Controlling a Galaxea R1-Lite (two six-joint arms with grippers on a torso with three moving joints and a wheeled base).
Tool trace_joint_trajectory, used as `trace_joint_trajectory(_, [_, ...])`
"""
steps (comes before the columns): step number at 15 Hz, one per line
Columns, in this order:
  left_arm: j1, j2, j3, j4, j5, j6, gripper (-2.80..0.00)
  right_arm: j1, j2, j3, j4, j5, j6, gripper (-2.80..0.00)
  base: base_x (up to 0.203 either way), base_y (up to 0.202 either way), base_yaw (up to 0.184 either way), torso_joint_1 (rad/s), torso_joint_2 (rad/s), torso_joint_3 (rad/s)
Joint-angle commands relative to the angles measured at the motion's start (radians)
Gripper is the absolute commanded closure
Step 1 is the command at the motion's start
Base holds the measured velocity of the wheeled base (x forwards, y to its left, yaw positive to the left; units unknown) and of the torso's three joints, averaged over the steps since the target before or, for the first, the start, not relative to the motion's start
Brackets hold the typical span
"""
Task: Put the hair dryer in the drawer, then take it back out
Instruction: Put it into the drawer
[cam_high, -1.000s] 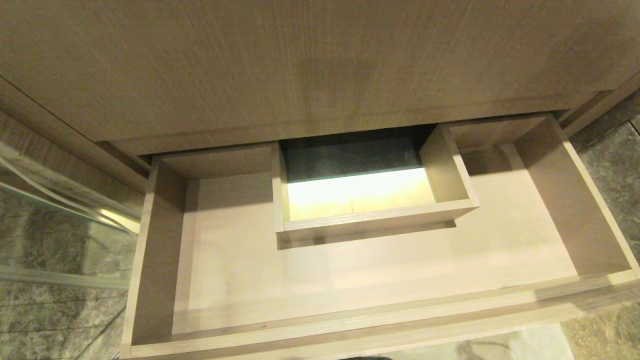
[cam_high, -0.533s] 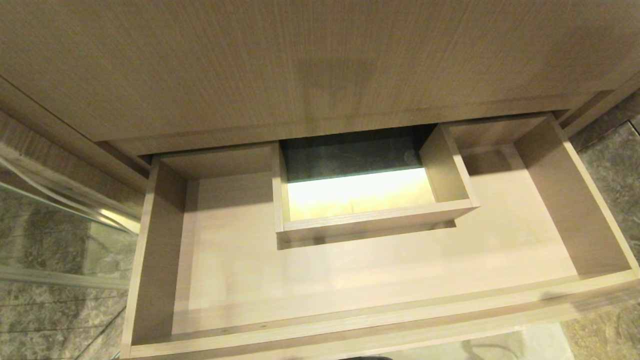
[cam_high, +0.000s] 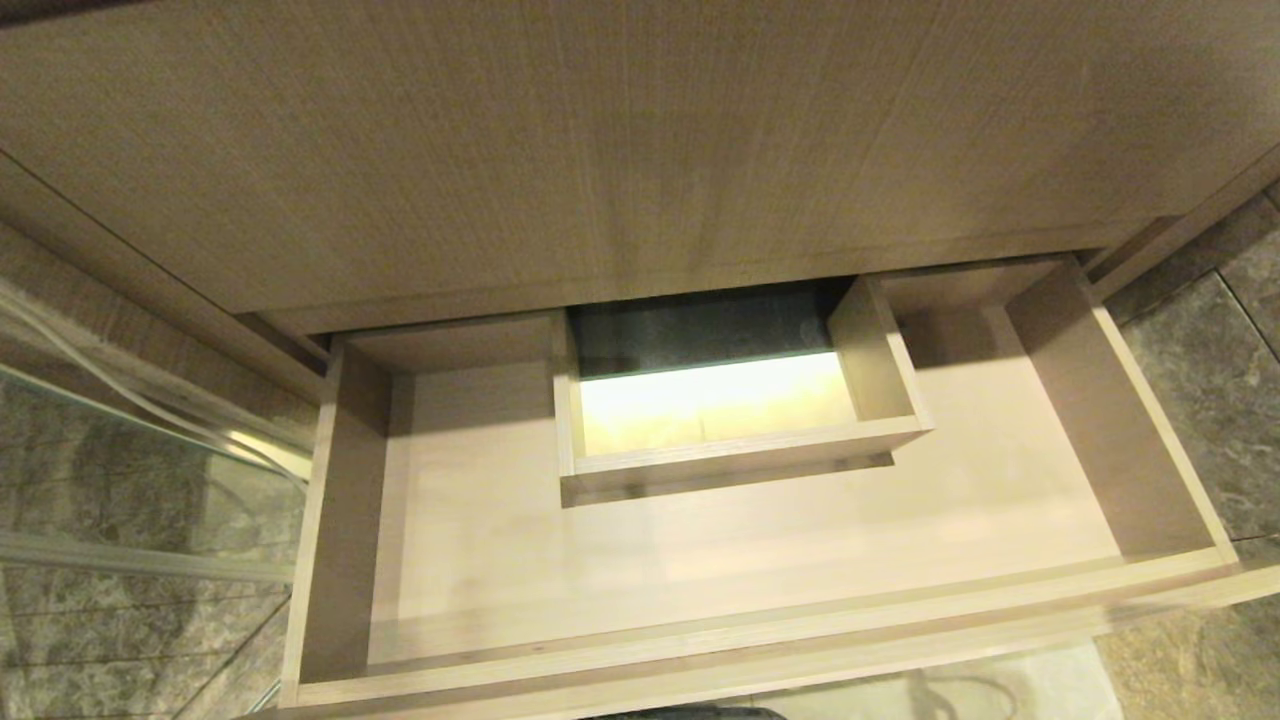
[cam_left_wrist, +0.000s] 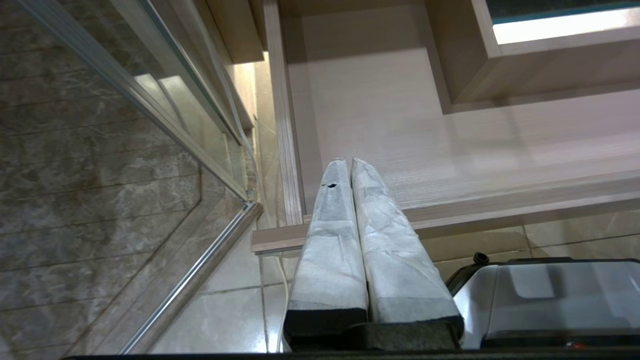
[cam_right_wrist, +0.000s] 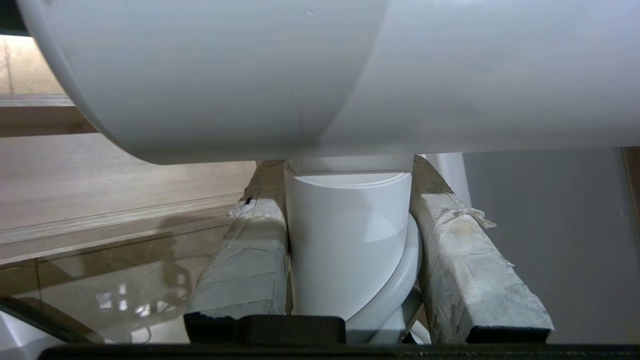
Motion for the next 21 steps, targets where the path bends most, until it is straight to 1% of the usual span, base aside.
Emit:
trace_joint_trajectory(1, [-0.001,0.001,0.000,0.000,0.000,0.000,0.00,-0.002,0.001,-0.001,0.002,0.000,-0.003,0.00,0.000,0.000,0.000,0.272,-0.46,-0.208])
trace_joint_trajectory(4, [-0.001,0.000,0.000,-0.001,0.000,0.000,0.00,-0.002,0.002,0.008,-0.009,0.000,-0.003,0.00,0.000,0.000,0.000,0.094,-0.47,-0.215])
trace_joint_trajectory(6, [-0.001,0.000,0.000,-0.001,0.000,0.000,0.00,-0.002,0.001,0.015,-0.016,-0.001,-0.003,0.00,0.000,0.000,0.000,0.251,-0.50,-0.211])
trace_joint_trajectory(10, [-0.001,0.002,0.000,-0.001,0.000,0.000,0.00,-0.013,-0.005,0.024,-0.016,-0.001,-0.003,0.00,0.000,0.000,0.000,0.419,-0.50,-0.236])
trace_joint_trajectory(19, [-0.001,0.000,0.000,-0.001,0.000,0.000,0.00,-0.025,0.012,0.043,-0.017,-0.005,-0.003,0.00,0.000,0.000,0.000,0.299,-0.55,-0.260])
trace_joint_trajectory(21, [-0.001,0.000,0.000,-0.001,0.000,0.000,0.00,-0.025,0.024,0.051,0.004,-0.010,0.003,0.00,0.000,0.000,0.000,0.200,-0.38,-0.183])
